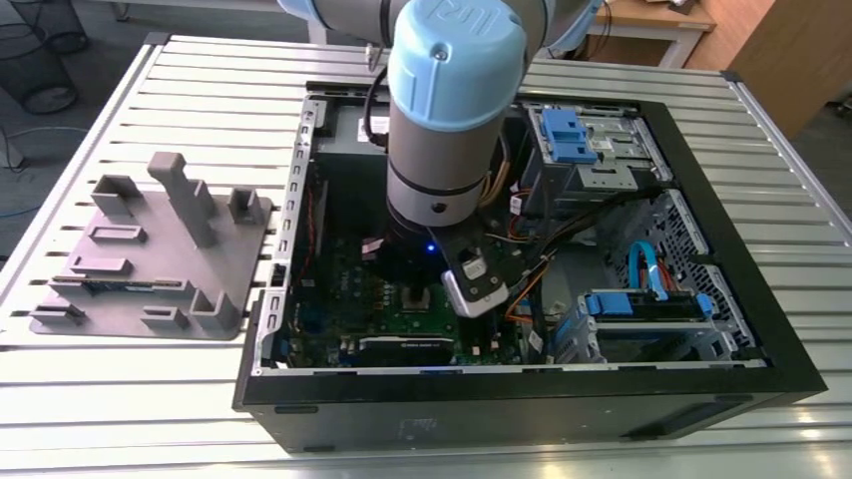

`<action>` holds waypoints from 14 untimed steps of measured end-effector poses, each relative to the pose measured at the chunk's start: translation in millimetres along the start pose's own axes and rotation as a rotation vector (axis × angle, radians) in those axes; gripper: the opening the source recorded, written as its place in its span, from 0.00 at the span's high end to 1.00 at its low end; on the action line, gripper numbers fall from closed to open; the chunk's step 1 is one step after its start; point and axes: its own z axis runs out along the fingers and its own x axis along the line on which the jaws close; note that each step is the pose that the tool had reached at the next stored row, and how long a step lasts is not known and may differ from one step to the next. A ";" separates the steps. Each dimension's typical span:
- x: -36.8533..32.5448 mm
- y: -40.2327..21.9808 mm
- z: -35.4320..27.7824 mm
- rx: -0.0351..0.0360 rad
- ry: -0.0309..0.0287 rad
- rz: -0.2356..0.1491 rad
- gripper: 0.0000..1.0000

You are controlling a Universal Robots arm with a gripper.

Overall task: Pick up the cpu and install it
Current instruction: 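Place the cpu into insertion slot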

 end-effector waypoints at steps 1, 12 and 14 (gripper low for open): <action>0.0 0.1 -2.4 0.0000 0.0000 0.000 0.89; 0.2 0.7 -16.7 -0.0002 -0.0001 0.000 0.89; 1.4 0.7 -16.9 -0.0009 -0.0017 0.000 0.89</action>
